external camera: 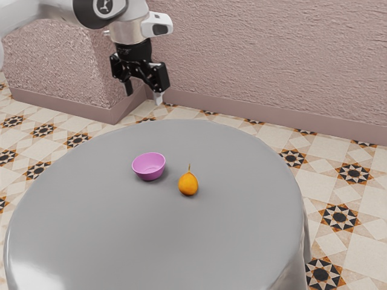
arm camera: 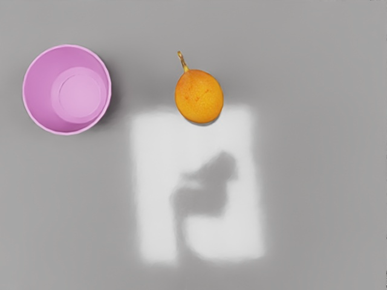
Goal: Place the pear in the bowl.
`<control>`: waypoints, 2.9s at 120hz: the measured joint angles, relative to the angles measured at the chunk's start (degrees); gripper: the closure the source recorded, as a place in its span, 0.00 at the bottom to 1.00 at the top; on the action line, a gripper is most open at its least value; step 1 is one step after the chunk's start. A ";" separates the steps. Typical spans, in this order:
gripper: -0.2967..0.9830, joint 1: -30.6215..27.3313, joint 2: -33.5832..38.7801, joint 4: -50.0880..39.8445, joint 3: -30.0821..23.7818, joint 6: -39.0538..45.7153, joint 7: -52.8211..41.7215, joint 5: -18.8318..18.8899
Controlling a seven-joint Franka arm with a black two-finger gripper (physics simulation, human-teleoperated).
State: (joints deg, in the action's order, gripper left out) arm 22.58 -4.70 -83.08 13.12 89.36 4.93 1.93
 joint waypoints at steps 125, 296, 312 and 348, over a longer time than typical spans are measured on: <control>0.23 0.01 -25.61 -5.09 -0.22 19.34 9.73 -7.95; 0.23 -1.05 -37.77 -0.93 7.02 28.48 -5.17 -24.45; 0.28 -1.05 -37.82 -0.96 7.09 28.31 -5.05 -25.13; 0.45 -1.05 -37.89 -1.05 8.48 28.07 -4.82 -25.30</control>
State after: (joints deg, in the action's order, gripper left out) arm 21.53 -42.59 -84.13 21.60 117.43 0.10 -23.37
